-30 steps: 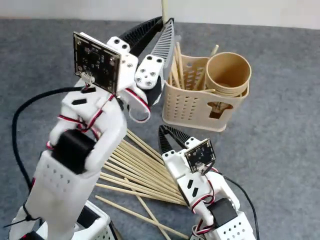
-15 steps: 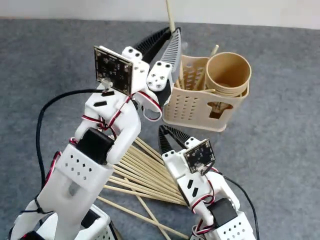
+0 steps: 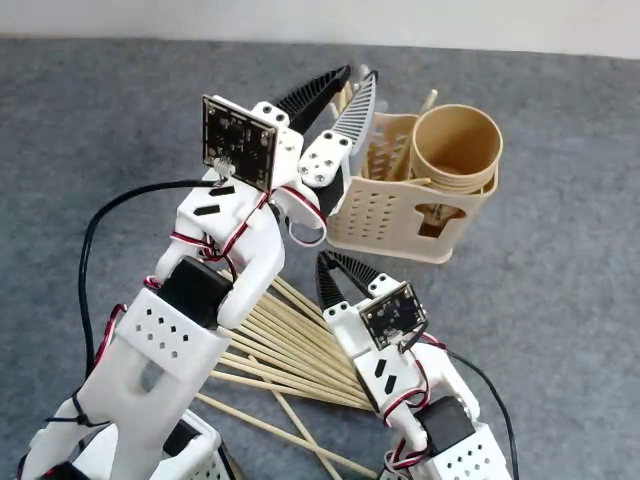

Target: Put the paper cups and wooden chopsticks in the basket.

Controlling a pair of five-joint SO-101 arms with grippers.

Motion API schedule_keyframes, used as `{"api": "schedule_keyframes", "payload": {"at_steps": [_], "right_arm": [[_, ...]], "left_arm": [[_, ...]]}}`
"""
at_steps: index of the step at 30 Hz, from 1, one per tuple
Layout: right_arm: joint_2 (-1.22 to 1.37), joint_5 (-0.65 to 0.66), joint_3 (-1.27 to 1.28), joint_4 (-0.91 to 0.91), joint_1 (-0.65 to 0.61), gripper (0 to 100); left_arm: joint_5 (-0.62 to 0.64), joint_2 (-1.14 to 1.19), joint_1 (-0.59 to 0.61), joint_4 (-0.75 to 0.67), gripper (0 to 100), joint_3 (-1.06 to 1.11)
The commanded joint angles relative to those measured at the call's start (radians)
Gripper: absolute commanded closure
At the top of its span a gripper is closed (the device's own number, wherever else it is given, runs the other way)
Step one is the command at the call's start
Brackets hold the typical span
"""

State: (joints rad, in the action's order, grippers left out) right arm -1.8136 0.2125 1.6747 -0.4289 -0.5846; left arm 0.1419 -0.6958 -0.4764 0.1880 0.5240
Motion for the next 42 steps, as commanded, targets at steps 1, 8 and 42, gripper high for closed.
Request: {"api": "schedule_keyframes", "payload": {"at_steps": [1,8,42], "right_arm": [[-0.019,0.012,0.108,-0.001,-0.002,98.3],[-0.021,0.008,0.108,-0.001,-0.001,98.3],[-0.021,0.008,0.107,-0.004,-0.001,98.3]], "left_arm": [[0.002,-0.033,0.018,0.074,90,-0.054],[0.0,-0.165,0.131,0.321,90,-0.093],[-0.282,-0.257,0.657,0.956,88,0.315]]}}
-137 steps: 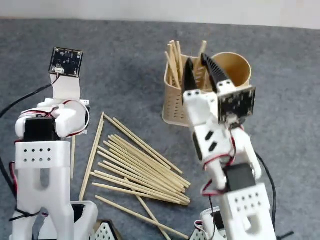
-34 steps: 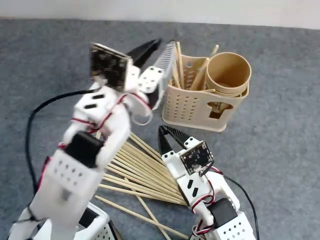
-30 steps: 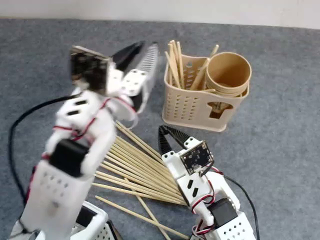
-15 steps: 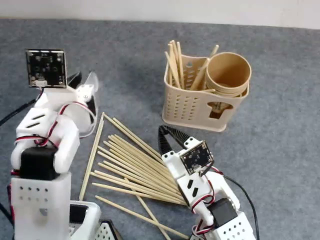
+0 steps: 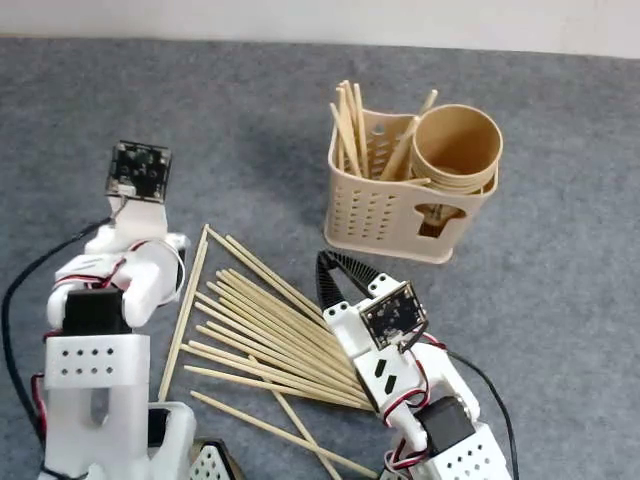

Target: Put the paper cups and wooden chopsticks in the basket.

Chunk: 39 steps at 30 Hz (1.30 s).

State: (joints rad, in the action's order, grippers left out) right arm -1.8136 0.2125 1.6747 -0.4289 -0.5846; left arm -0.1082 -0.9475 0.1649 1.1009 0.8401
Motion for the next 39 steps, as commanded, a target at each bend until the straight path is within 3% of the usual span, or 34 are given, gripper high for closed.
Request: {"api": "schedule_keyframes", "payload": {"at_steps": [1,5,19,26,39], "right_arm": [[-0.021,0.008,0.107,-0.004,-0.001,98.3],[-0.021,0.009,0.107,-0.004,-0.001,98.3],[-0.021,0.012,0.11,-0.004,-0.001,98.3],[-0.021,0.012,0.11,-0.004,-0.001,98.3],[-0.021,0.012,0.11,-0.004,-0.001,98.3]], "left_arm": [[-0.032,0.013,0.016,0.063,86,-0.004],[-0.06,0.156,0.012,0.121,84,-0.058],[-0.071,0.774,0.008,0.117,84,-0.291],[-0.072,0.974,0.01,0.117,90,-0.409],[-0.071,1.279,0.013,0.126,91,-0.602]]}}
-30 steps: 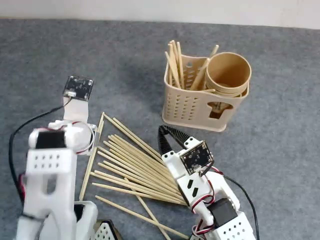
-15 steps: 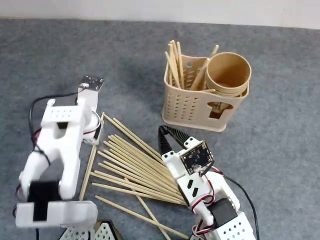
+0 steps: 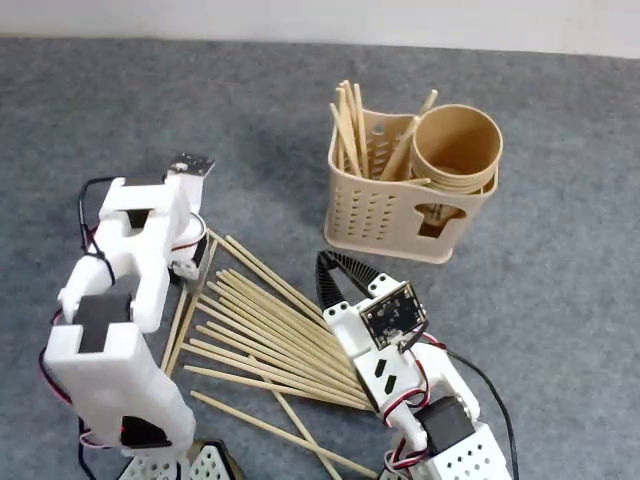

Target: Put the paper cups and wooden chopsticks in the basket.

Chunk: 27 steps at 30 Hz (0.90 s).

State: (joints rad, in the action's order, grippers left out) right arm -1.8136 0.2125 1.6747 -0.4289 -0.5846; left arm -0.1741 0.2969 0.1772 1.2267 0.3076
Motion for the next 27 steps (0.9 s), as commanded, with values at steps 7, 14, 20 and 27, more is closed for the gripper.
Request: {"api": "schedule_keyframes", "payload": {"at_steps": [7,14,20,27], "right_arm": [[-0.021,0.012,0.11,-0.004,-0.001,98.3],[-0.018,0.012,0.107,-0.005,-0.001,98.3],[-0.016,0.012,0.033,-0.139,-0.005,98.3],[-0.015,0.015,-0.068,-0.272,-0.005,97.8]], "left_arm": [[-0.005,0.035,-0.001,0.0,100,-0.073],[-0.005,-0.082,0.005,0.018,99,-0.067],[0.0,-0.285,0.027,0.1,99,-0.054],[0.002,-0.509,0.077,0.064,99,0.131]]}}
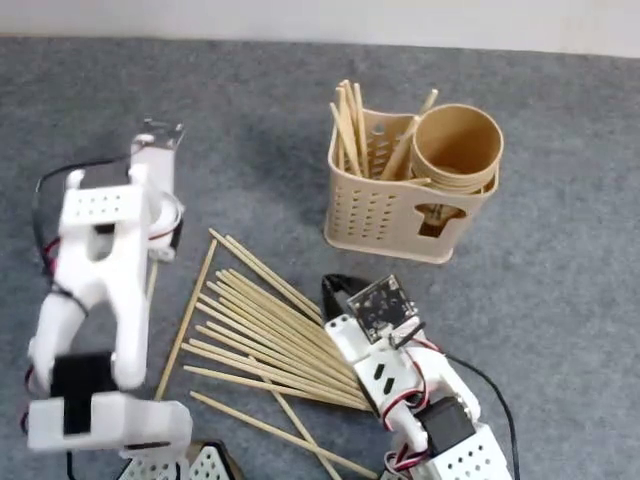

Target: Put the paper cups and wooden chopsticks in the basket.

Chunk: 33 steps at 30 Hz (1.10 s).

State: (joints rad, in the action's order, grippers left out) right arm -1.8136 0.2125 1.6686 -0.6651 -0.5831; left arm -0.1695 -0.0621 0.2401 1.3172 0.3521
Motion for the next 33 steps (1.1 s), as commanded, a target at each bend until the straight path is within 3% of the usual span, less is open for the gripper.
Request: {"api": "schedule_keyframes", "payload": {"at_steps": [1,9,13,19,27,33], "right_arm": [[-0.015,0.015,-0.079,-0.054,-0.007,97.8],[0.056,0.06,-0.197,-0.142,-0.008,97.8],[0.274,0.063,-0.292,-0.139,-0.022,97.8],[0.631,0.063,-0.47,-0.139,-0.104,97.8],[1.04,0.063,-0.73,-0.147,-0.136,97.3],[1.297,0.061,-0.871,-0.147,-0.139,87.3]], "left_arm": [[-0.002,-0.18,0.015,-0.057,99,0.133],[0.086,-0.403,0.018,-0.272,99,0.421],[0.132,-0.489,0.045,-0.31,99,0.486],[0.135,-0.585,0.125,-0.489,99,0.634],[0.135,-0.63,0.14,-0.499,99,0.661],[0.135,-0.63,0.14,-0.5,99,0.661]]}}
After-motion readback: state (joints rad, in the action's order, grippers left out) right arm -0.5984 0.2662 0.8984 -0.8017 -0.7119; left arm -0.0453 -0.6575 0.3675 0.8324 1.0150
